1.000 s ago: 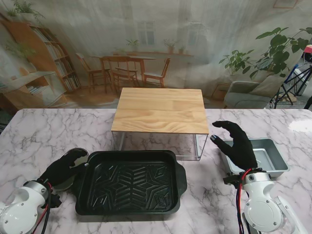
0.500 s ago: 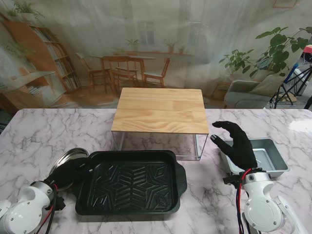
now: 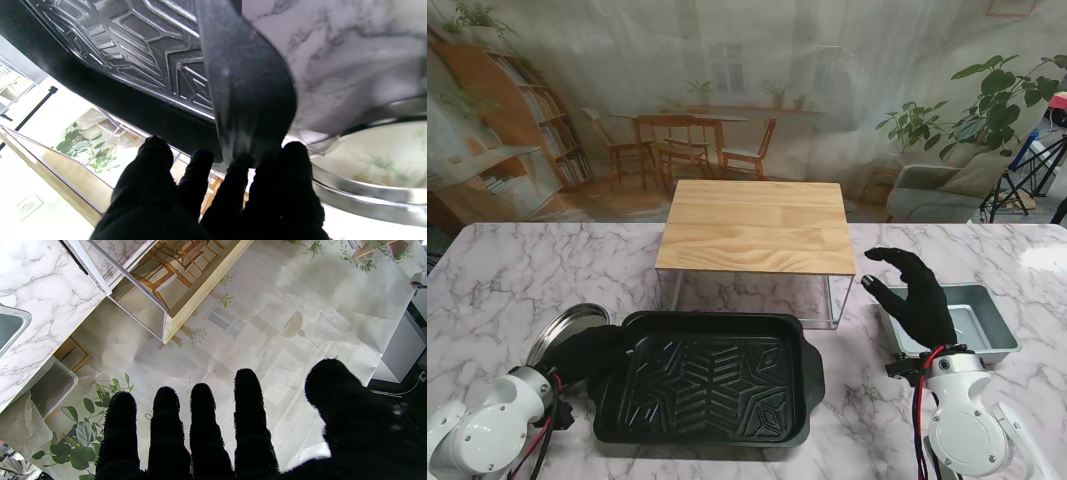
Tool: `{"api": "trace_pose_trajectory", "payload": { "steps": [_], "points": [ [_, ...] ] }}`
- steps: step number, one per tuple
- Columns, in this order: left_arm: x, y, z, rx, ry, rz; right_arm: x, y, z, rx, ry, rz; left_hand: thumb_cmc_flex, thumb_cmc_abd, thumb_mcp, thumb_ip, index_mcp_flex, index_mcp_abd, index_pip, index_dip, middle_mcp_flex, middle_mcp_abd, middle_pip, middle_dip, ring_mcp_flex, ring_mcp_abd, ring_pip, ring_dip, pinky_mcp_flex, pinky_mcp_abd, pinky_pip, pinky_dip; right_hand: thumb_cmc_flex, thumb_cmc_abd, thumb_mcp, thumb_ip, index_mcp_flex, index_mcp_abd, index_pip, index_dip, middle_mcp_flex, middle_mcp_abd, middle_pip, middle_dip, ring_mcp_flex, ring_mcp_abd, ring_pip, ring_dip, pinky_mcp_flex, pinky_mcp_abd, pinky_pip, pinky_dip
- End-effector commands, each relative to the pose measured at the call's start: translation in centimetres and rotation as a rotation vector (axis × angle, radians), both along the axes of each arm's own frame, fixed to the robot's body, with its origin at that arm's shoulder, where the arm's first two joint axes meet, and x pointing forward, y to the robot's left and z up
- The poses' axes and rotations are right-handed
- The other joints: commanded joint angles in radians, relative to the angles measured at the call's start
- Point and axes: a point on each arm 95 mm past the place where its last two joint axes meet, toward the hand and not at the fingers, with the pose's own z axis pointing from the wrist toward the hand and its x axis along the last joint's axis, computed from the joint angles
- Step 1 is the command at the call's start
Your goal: Stack the baking trays onto the shelf
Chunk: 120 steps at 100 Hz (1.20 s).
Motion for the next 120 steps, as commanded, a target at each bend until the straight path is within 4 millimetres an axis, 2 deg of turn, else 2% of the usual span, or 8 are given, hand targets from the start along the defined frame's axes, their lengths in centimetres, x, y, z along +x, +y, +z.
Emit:
{"api": "trace_pose_trajectory", "payload": {
  "steps": [1,29,66,100,120],
  "points": [
    [-0.3,-1.1,-0.5,-0.012,0.037,-0.028,-0.2,0.0,-0.1,0.006,0.005,-0.005,0.047,0.018,0.012,0.019,0.019,0.014,0.012,0.008,0.051,-0.058,0.033,0.024,0.019,-0.001,0.013,-0.003,0.004,-0.040,0.006,-0.013,-0.031,0.028,-0.024,0.032,0.032,-0.011,0.004,0.007,0.013,-0.002,0.014,0.008,0.024,-0.008,-0.046,0.007,-0.005,0.000,0.009,0.003],
    [-0.7,-2.6,-0.8,-0.023,0.066,-0.031,-0.4,-0.1,0.0,0.010,-0.003,-0.006,0.055,0.016,0.009,0.015,0.019,0.026,0.027,0.021,0.064,-0.051,0.040,0.041,0.036,0.004,0.040,0.010,0.021,-0.040,0.045,-0.004,-0.030,0.028,-0.025,0.032,0.034,-0.011,0.003,0.008,0.013,-0.001,0.014,0.008,0.024,-0.009,-0.046,0.007,-0.004,0.000,0.008,0.002],
    [-1.5,-4.3,-1.2,-0.022,0.089,0.008,-0.6,-0.3,0.0,0.013,-0.002,-0.009,0.092,-0.001,0.046,0.018,0.042,0.061,0.038,0.074,0.102,-0.019,0.065,0.078,0.089,0.047,0.148,0.074,0.138,-0.039,0.249,0.049,-0.030,0.028,-0.025,0.032,0.034,-0.010,0.000,0.010,0.014,-0.001,0.013,0.008,0.023,-0.009,-0.048,0.007,-0.005,0.001,0.007,0.002],
    [-1.2,-6.0,-1.3,-0.039,0.096,0.013,-0.5,-0.2,-0.1,0.013,0.000,-0.006,0.106,-0.001,0.054,0.013,0.041,0.064,0.035,0.086,0.090,-0.015,0.076,0.080,0.076,0.052,0.152,0.070,0.135,-0.043,0.258,0.044,-0.030,0.028,-0.026,0.032,0.036,-0.010,0.000,0.011,0.015,0.000,0.013,0.008,0.023,-0.009,-0.048,0.007,-0.005,0.000,0.007,0.002],
    [-0.8,-6.7,-1.5,-0.041,0.111,0.015,-0.6,-0.2,-0.1,0.017,-0.002,-0.008,0.114,0.001,0.052,0.008,0.044,0.068,0.027,0.089,0.030,-0.017,0.195,0.078,0.073,0.055,0.156,0.063,0.135,-0.042,0.259,0.035,-0.030,0.028,-0.027,0.032,0.036,-0.010,-0.001,0.011,0.016,0.001,0.013,0.008,0.022,-0.011,-0.049,0.007,-0.005,0.000,0.006,0.002]
  ]
}}
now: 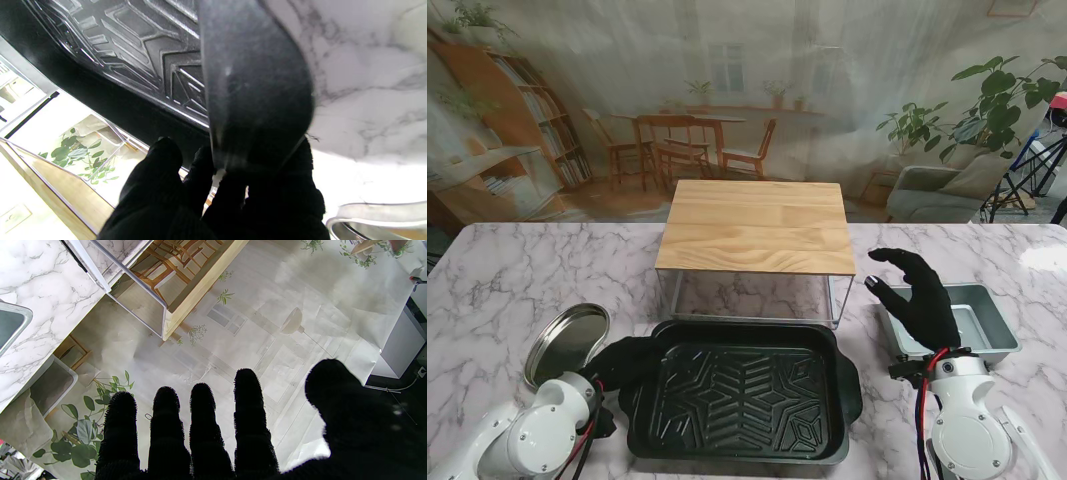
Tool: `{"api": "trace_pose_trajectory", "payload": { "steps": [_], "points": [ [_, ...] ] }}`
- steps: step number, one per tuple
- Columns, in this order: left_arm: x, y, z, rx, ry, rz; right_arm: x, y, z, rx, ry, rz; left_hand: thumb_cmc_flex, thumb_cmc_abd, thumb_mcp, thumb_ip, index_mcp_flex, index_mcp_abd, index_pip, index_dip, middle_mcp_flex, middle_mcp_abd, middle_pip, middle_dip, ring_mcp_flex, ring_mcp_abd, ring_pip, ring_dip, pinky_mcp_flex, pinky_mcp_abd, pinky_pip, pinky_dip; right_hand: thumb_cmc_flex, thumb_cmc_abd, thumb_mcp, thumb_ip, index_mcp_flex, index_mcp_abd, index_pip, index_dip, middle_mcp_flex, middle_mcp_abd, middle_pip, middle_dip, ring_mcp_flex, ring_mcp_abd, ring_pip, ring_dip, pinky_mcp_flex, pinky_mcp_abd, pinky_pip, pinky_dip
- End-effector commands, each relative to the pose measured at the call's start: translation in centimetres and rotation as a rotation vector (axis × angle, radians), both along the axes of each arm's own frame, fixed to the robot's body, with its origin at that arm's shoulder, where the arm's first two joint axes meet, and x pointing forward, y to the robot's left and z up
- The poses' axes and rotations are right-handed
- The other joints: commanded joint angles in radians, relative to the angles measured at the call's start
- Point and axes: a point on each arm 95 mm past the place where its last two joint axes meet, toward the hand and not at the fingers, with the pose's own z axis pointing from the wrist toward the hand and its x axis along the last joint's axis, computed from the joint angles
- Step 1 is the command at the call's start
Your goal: Stack the baking trays onto the shelf
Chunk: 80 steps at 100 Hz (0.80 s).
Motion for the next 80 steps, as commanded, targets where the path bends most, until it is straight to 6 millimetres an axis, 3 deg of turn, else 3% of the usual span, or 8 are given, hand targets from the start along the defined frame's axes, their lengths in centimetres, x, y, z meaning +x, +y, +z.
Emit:
{"api": "trace_pose_trajectory", "payload": {
  "steps": [1,29,44,62,80],
  "points": [
    [-0.2,-0.6,-0.6,-0.008,0.032,-0.010,-0.2,0.1,-0.2,0.006,0.005,-0.001,0.052,0.007,0.022,0.008,0.020,0.016,-0.002,0.012,-0.013,-0.040,0.075,0.002,0.010,0.044,0.029,-0.001,0.023,-0.041,0.044,0.009,-0.030,0.028,-0.026,0.032,0.036,-0.011,-0.001,0.011,0.016,-0.001,0.011,0.008,0.023,-0.010,-0.048,0.007,-0.005,0.000,0.006,0.002],
    [-0.1,-1.0,-0.3,-0.003,0.029,-0.022,-0.3,0.0,-0.1,0.007,0.001,-0.003,0.034,0.025,0.009,0.010,0.011,0.010,-0.027,-0.014,-0.036,-0.044,0.126,-0.030,-0.001,0.051,0.024,-0.003,0.018,-0.031,0.037,0.004,-0.031,0.028,-0.026,0.032,0.038,-0.011,-0.001,0.012,0.016,-0.001,0.009,0.007,0.022,-0.010,-0.049,0.007,-0.005,0.000,0.005,0.002],
    [-0.2,-0.6,0.0,0.006,0.015,-0.017,-0.3,-0.1,-0.2,0.006,0.003,0.000,-0.038,0.031,-0.043,0.000,-0.008,0.001,-0.057,-0.066,-0.054,-0.044,0.113,-0.051,-0.020,0.069,0.006,-0.011,-0.003,-0.015,0.022,0.000,-0.030,0.027,-0.026,0.032,0.038,-0.011,-0.002,0.011,0.017,-0.002,0.008,0.007,0.022,-0.009,-0.050,0.007,-0.006,-0.001,0.004,0.002],
    [-0.2,0.2,1.4,0.040,-0.037,-0.024,-0.3,-0.1,-0.1,0.006,-0.003,0.003,-0.119,-0.005,-0.051,-0.013,-0.041,-0.017,-0.073,-0.094,-0.075,-0.052,0.078,-0.073,-0.044,0.093,-0.031,-0.033,-0.039,0.033,-0.021,-0.011,-0.031,0.028,-0.027,0.032,0.039,-0.012,-0.003,0.012,0.018,-0.002,0.009,0.007,0.024,-0.010,-0.050,0.008,-0.004,0.000,0.003,0.003],
    [0.1,1.3,2.8,0.088,-0.082,-0.033,-0.4,-0.1,-0.1,0.008,-0.005,0.003,-0.138,-0.005,-0.052,-0.018,-0.042,-0.021,-0.075,-0.098,-0.068,-0.052,0.065,-0.082,-0.043,0.093,-0.039,-0.040,-0.044,0.034,-0.030,-0.013,-0.030,0.028,-0.026,0.032,0.039,-0.010,-0.003,0.012,0.019,-0.001,0.009,0.007,0.023,-0.010,-0.051,0.008,-0.005,0.000,0.002,0.003]
  ]
}}
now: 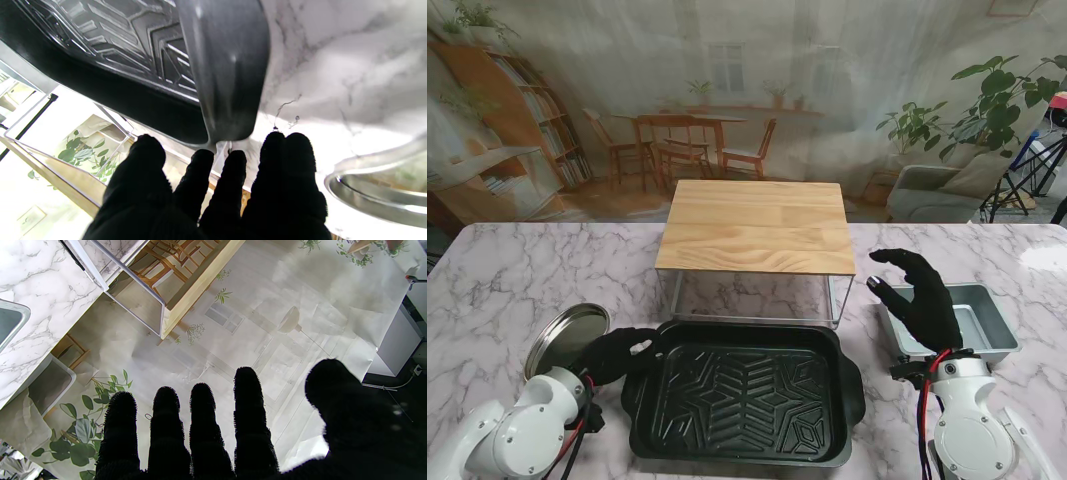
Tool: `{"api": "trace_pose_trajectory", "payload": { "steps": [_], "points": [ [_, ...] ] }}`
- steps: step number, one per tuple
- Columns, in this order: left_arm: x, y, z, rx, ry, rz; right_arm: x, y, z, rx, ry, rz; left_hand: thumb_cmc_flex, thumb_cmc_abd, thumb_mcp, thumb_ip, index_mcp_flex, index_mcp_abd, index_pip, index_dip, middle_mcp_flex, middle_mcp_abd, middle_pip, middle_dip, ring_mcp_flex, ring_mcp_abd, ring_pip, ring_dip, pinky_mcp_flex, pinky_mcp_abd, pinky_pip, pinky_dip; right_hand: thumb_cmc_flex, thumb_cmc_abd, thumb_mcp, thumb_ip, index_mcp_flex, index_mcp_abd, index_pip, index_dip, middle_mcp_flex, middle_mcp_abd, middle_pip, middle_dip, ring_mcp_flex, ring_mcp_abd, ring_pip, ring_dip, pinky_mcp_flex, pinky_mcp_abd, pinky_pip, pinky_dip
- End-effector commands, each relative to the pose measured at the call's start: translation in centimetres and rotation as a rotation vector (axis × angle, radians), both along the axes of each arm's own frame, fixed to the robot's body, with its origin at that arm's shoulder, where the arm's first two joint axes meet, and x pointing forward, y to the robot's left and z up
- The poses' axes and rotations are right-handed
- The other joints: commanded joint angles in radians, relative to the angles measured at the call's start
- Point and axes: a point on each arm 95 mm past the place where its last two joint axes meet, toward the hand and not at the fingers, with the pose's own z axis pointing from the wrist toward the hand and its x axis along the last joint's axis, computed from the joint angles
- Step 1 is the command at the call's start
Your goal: Stack the baking trays onto the shelf
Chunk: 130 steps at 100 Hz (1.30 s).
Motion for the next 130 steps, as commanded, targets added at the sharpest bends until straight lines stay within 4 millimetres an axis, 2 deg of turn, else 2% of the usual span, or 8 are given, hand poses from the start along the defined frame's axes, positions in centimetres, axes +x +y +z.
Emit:
{"api": "trace_pose_trajectory", "payload": {
  "steps": [1,21,39,51,63,79,88,130],
  "points": [
    [0.2,0.4,0.7,0.020,-0.014,-0.009,-0.2,0.0,-0.2,0.003,0.005,-0.001,-0.021,-0.003,-0.012,-0.018,-0.026,0.016,-0.016,-0.011,-0.029,-0.010,-0.015,-0.012,-0.010,0.056,-0.018,-0.005,-0.006,-0.005,-0.017,-0.012,-0.030,0.028,-0.026,0.032,0.018,-0.010,0.000,0.012,0.018,-0.001,0.009,0.007,0.023,-0.010,-0.050,0.008,-0.005,0.000,0.002,0.003],
    [0.7,2.9,2.1,0.049,-0.104,0.026,-0.3,0.0,-0.1,0.004,0.000,-0.005,-0.033,0.016,-0.012,-0.022,-0.033,0.006,-0.021,-0.014,-0.027,-0.017,-0.040,-0.023,-0.025,0.045,-0.042,-0.019,-0.037,0.000,-0.044,-0.020,-0.029,0.028,-0.026,0.032,0.018,-0.011,-0.001,0.013,0.018,-0.002,0.008,0.007,0.023,-0.009,-0.051,0.008,-0.005,-0.001,0.001,0.004],
    [1.9,4.1,5.2,0.033,-0.291,0.004,-0.3,0.0,-0.1,-0.008,-0.006,-0.001,-0.056,0.061,-0.016,-0.026,-0.033,-0.012,-0.015,-0.004,-0.054,-0.046,-0.102,-0.060,-0.084,-0.003,-0.177,-0.133,-0.179,0.024,-0.265,-0.117,-0.031,0.023,-0.026,0.031,0.019,-0.012,0.001,0.014,0.017,-0.002,0.009,0.008,0.024,-0.009,-0.050,0.008,-0.004,0.000,0.002,0.004],
    [3.2,4.2,7.3,0.003,-0.399,0.003,-0.4,-0.1,-0.1,-0.021,-0.013,0.001,-0.075,0.062,-0.018,-0.027,-0.046,-0.031,-0.020,0.000,-0.137,-0.073,-0.183,-0.119,-0.123,-0.016,-0.252,-0.204,-0.195,0.070,-0.358,-0.164,-0.033,0.007,-0.024,0.031,0.015,-0.017,0.000,0.014,0.018,-0.006,0.009,0.008,0.027,-0.010,-0.049,0.008,-0.001,0.000,0.003,0.005],
    [4.6,4.0,8.5,-0.065,-0.442,0.012,-0.4,-0.1,-0.2,-0.030,-0.013,0.007,-0.088,0.061,-0.021,-0.031,-0.057,-0.057,-0.022,0.003,-0.175,-0.090,-0.236,-0.167,-0.155,-0.026,-0.295,-0.254,-0.212,0.062,-0.402,-0.187,-0.041,-0.003,-0.017,0.030,0.005,-0.023,0.003,0.016,0.016,-0.010,0.010,0.008,0.030,-0.014,-0.047,0.009,0.000,0.001,0.003,0.005],
    [5.7,3.0,9.1,-0.188,-0.513,0.022,-0.3,-0.1,-0.5,-0.047,-0.005,0.019,-0.157,0.075,-0.033,-0.037,-0.124,-0.154,-0.043,-0.001,-0.193,-0.113,-0.246,-0.170,-0.147,-0.043,-0.289,-0.253,-0.223,0.074,-0.409,-0.172,-0.053,-0.011,-0.011,0.028,-0.003,-0.029,0.007,0.017,0.015,-0.016,0.010,0.008,0.030,-0.019,-0.048,0.008,0.000,0.003,0.004,0.005],
    [5.9,2.5,9.0,-0.209,-0.531,0.024,-0.3,-0.4,-0.7,-0.083,0.016,0.028,-0.167,0.073,-0.029,-0.037,-0.102,-0.182,-0.028,0.006,-0.194,-0.117,-0.245,-0.168,-0.147,-0.051,-0.290,-0.248,-0.226,0.081,-0.410,-0.162,-0.062,-0.019,-0.010,0.026,-0.010,-0.031,0.007,0.017,0.009,-0.018,0.006,0.007,0.024,-0.021,-0.052,0.007,-0.005,0.002,0.000,0.005],
    [5.1,1.8,7.7,-0.194,-0.478,0.038,0.9,-5.7,2.9,-0.414,0.006,0.036,-0.117,0.077,-0.020,-0.035,0.044,-0.054,0.018,0.024,-0.006,-0.050,-0.201,-0.133,-0.095,-0.017,-0.289,-0.231,-0.216,0.095,-0.436,-0.134,-0.096,-0.061,0.033,0.024,-0.033,-0.052,0.037,0.027,-0.007,-0.030,0.040,0.021,0.042,-0.033,-0.038,0.012,0.016,-0.006,0.021,0.010]
  ]
}}
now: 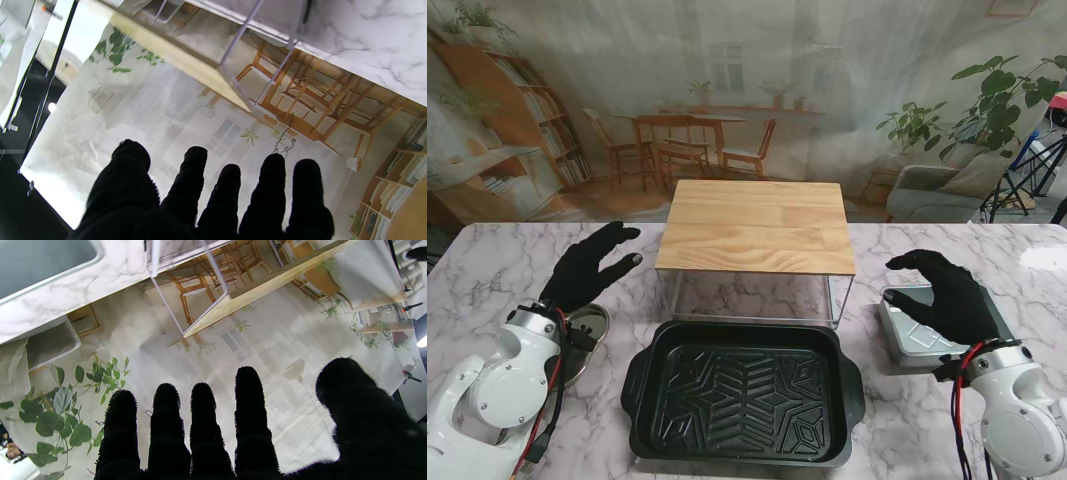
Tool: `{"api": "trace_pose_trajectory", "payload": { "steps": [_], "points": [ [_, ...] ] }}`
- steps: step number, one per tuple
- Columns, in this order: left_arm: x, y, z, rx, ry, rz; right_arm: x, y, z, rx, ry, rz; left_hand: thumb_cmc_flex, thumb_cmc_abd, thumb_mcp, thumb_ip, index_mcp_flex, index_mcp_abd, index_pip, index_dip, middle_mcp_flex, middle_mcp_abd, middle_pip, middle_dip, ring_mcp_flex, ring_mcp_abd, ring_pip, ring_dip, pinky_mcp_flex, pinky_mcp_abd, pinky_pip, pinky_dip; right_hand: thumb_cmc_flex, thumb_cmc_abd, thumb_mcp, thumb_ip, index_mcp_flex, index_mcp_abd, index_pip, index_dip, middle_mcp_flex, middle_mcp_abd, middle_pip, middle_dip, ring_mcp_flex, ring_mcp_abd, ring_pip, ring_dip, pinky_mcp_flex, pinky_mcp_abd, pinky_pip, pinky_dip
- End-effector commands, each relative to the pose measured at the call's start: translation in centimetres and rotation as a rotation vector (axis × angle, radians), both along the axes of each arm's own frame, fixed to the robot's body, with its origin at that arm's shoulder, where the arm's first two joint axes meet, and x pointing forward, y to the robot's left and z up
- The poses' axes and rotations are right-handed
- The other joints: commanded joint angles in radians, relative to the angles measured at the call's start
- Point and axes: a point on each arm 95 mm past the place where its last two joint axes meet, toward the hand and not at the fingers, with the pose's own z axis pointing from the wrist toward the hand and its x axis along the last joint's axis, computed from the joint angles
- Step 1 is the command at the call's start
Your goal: Stack the baking trays onto the shelf
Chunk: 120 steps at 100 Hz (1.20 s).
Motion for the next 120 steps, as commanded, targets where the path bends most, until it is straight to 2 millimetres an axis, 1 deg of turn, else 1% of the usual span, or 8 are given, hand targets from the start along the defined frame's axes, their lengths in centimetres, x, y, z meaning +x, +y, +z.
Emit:
{"api": "trace_pose_trajectory", "payload": {
  "steps": [1,32,43,62,71,98,109,120],
  "points": [
    [-0.3,-0.2,-0.6,0.027,0.023,-0.002,0.5,-1.2,1.1,-0.032,-0.013,-0.016,0.011,0.046,-0.017,-0.034,0.030,0.023,0.008,0.011,0.040,0.010,0.011,0.017,0.018,0.008,-0.018,0.014,0.002,0.023,-0.031,0.016,-0.047,-0.029,0.035,0.024,-0.032,-0.040,0.019,0.021,-0.007,-0.026,0.025,0.010,0.005,-0.032,-0.038,0.012,-0.002,-0.006,0.011,0.011],
    [-0.5,-0.3,-0.6,0.035,0.031,-0.006,1.6,-5.9,0.5,-0.199,0.039,-0.061,0.020,0.051,-0.020,-0.033,0.046,0.030,0.004,0.014,0.067,0.012,0.011,0.038,0.027,0.001,-0.012,0.023,0.002,0.011,-0.032,0.031,-0.082,-0.066,0.094,0.019,-0.075,-0.038,0.047,0.022,-0.040,-0.021,0.100,0.043,0.019,-0.047,0.009,0.035,-0.006,-0.027,0.030,0.001],
    [-0.4,-0.3,-0.6,0.036,0.033,-0.006,1.3,-6.4,-0.8,-0.313,0.063,-0.038,0.021,0.054,-0.019,-0.033,0.048,0.031,0.004,0.015,0.073,0.013,0.011,0.042,0.029,0.000,-0.011,0.025,0.001,0.011,-0.031,0.035,-0.063,-0.117,0.064,0.005,-0.111,-0.014,0.055,0.017,-0.058,-0.013,0.124,0.058,0.029,-0.044,0.023,0.040,0.007,-0.027,0.027,-0.011],
    [-0.4,-0.4,-0.6,0.033,0.032,-0.004,0.2,-6.6,-3.2,-0.443,0.117,-0.024,0.018,0.058,-0.020,-0.032,0.006,0.030,-0.015,0.010,0.066,0.011,0.009,0.047,0.024,-0.006,-0.013,0.027,-0.002,0.003,-0.032,0.040,-0.018,-0.215,-0.084,0.026,-0.140,0.060,0.099,0.047,-0.092,0.008,0.152,0.096,0.035,-0.028,0.033,0.036,0.021,-0.063,0.032,-0.065],
    [-0.4,-0.4,-0.7,0.035,0.037,-0.004,-0.2,-6.9,-4.0,-0.508,0.138,-0.023,0.019,0.058,-0.020,-0.032,0.006,0.030,-0.014,0.010,0.065,0.010,0.008,0.048,0.023,-0.006,-0.013,0.028,-0.003,0.003,-0.032,0.042,-0.015,-0.272,-0.065,0.050,-0.166,0.076,0.114,0.069,-0.101,0.008,0.163,0.107,0.045,-0.037,0.037,0.030,0.038,-0.090,0.048,-0.098],
    [-0.3,-0.6,-0.7,0.033,0.043,-0.003,-0.5,-7.8,-5.2,-0.724,0.209,-0.027,0.019,0.061,-0.019,-0.031,-0.024,0.032,-0.026,0.005,0.068,0.008,0.009,0.053,0.023,-0.006,-0.012,0.031,-0.002,-0.007,-0.033,0.046,0.011,-0.280,-0.056,0.054,-0.194,0.097,0.107,0.069,-0.073,-0.031,0.193,0.127,0.108,-0.076,0.081,0.037,0.081,-0.147,0.134,-0.145],
    [-0.2,-0.6,-0.8,0.033,0.045,-0.002,-0.1,-8.0,-5.9,-0.759,0.239,-0.033,0.018,0.062,-0.020,-0.031,-0.023,0.031,-0.025,0.005,0.067,0.009,0.009,0.054,0.022,-0.006,-0.012,0.031,-0.002,-0.006,-0.033,0.047,0.037,-0.286,-0.060,0.054,-0.208,0.076,0.101,0.064,-0.073,-0.035,0.189,0.127,0.112,-0.076,0.081,0.034,0.092,-0.136,0.138,-0.153],
    [-0.2,-0.6,-0.8,0.034,0.046,-0.002,0.4,-8.1,-6.8,-0.770,0.277,-0.044,0.017,0.061,-0.020,-0.031,-0.020,0.032,-0.023,0.005,0.069,0.010,0.009,0.055,0.023,-0.006,-0.012,0.032,-0.003,-0.004,-0.033,0.048,0.103,-0.295,-0.083,0.051,-0.258,-0.032,0.108,0.058,-0.098,-0.051,0.168,0.117,0.107,-0.038,0.077,0.029,0.141,-0.046,0.162,-0.166]
  ]
}}
